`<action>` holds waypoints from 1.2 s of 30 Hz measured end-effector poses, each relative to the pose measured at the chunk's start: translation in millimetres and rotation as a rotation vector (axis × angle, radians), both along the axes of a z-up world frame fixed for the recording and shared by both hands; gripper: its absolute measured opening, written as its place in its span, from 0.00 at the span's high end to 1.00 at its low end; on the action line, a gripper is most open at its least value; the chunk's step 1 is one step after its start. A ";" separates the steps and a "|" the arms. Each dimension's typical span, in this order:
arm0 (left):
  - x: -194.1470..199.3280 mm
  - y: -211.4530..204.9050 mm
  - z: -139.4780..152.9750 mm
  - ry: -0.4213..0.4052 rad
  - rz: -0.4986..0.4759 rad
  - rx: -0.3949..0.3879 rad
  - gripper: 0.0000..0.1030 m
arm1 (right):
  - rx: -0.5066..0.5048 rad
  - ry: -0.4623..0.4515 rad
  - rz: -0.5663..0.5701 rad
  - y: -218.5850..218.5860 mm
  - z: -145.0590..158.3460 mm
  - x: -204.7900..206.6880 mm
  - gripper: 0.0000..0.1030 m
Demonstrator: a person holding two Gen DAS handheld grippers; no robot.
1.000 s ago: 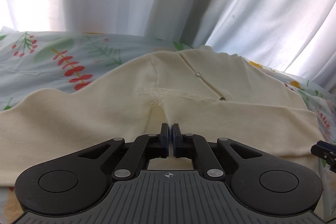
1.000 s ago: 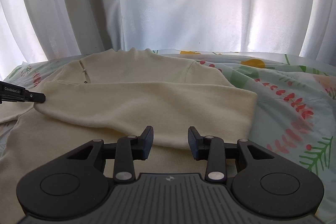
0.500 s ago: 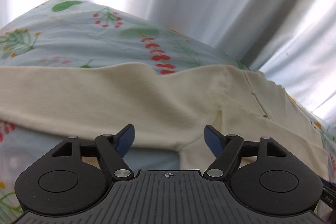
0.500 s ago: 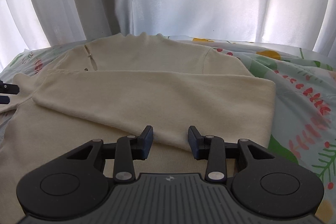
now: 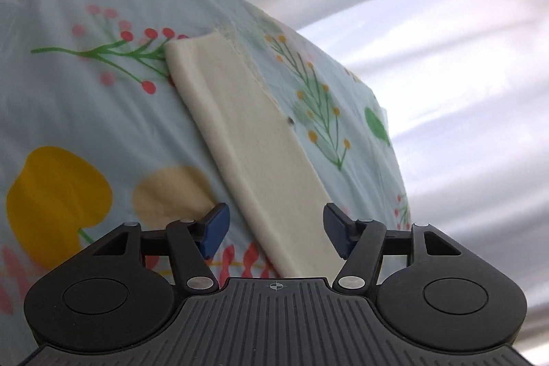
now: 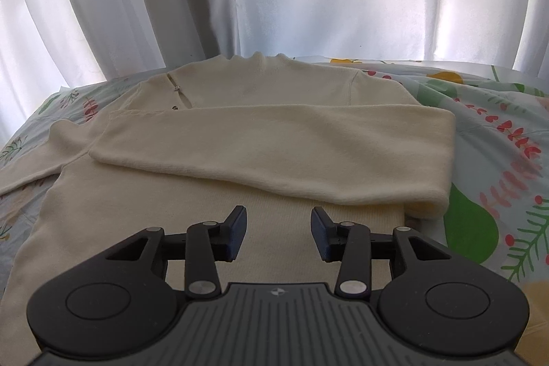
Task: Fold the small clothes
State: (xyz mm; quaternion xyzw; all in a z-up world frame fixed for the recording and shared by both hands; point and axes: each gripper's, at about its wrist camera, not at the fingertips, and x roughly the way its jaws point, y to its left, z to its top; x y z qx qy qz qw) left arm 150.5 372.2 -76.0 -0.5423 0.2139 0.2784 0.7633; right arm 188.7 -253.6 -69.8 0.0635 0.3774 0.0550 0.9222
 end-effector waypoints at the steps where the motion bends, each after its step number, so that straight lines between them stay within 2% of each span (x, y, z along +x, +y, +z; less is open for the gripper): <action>1: -2.4 7.9 -3.7 -0.029 0.027 -0.035 0.43 | 0.003 -0.003 -0.004 0.3 1.0 -0.2 0.60; 3: -5.8 21.2 -11.5 -0.084 0.065 -0.088 0.46 | 0.003 -0.013 -0.001 1.4 3.6 -1.1 0.60; 6: -9.6 36.0 -20.5 -0.126 0.130 -0.144 0.60 | -0.004 -0.019 0.007 3.8 5.5 -3.2 0.60; 9: -12.0 47.6 -29.2 -0.135 0.168 -0.187 0.80 | -0.004 -0.014 0.005 4.8 4.1 -4.7 0.60; 10: -11.4 49.9 -30.6 -0.124 0.172 -0.191 0.91 | -0.001 -0.011 0.002 4.6 3.3 -4.9 0.60; 12: -10.1 50.8 -29.9 -0.118 0.165 -0.182 0.92 | 0.006 -0.004 -0.009 3.7 1.9 -5.0 0.60; 14: -4.9 44.8 -19.1 -0.121 0.119 -0.116 0.92 | 0.010 -0.005 -0.019 2.9 2.0 -5.9 0.60; 16: 4.9 28.6 3.2 -0.123 0.024 0.006 0.92 | 0.008 -0.010 -0.026 2.5 3.1 -6.9 0.60; 19: 28.7 -20.4 49.0 -0.163 -0.186 0.202 0.92 | 0.007 -0.014 -0.032 2.6 5.5 -7.4 0.60; 21: 45.1 -66.0 79.3 -0.212 -0.349 0.328 0.92 | 0.004 -0.020 -0.034 3.3 7.3 -8.6 0.60; 25: 65.5 -177.0 120.0 -0.326 -0.708 0.514 0.92 | 0.019 -0.031 -0.037 5.4 10.9 -11.5 0.60; 27: 73.3 -230.4 121.0 -0.337 -0.870 0.577 0.86 | 0.020 -0.040 -0.026 7.4 13.1 -12.8 0.60; 29: 82.1 -281.0 105.9 -0.299 -1.070 0.604 0.47 | 0.021 -0.046 -0.014 9.0 14.7 -13.0 0.60; 30: 83.8 -301.3 95.3 -0.260 -1.138 0.614 0.47 | 0.023 -0.043 -0.010 9.5 14.9 -12.1 0.60; 32: 82.6 -326.4 73.3 -0.187 -1.210 0.621 0.50 | 0.032 -0.037 -0.006 10.8 15.9 -10.1 0.60; 36: 80.4 -328.1 36.1 -0.035 -1.214 0.587 0.50 | 0.098 -0.024 0.039 13.4 18.2 0.2 0.60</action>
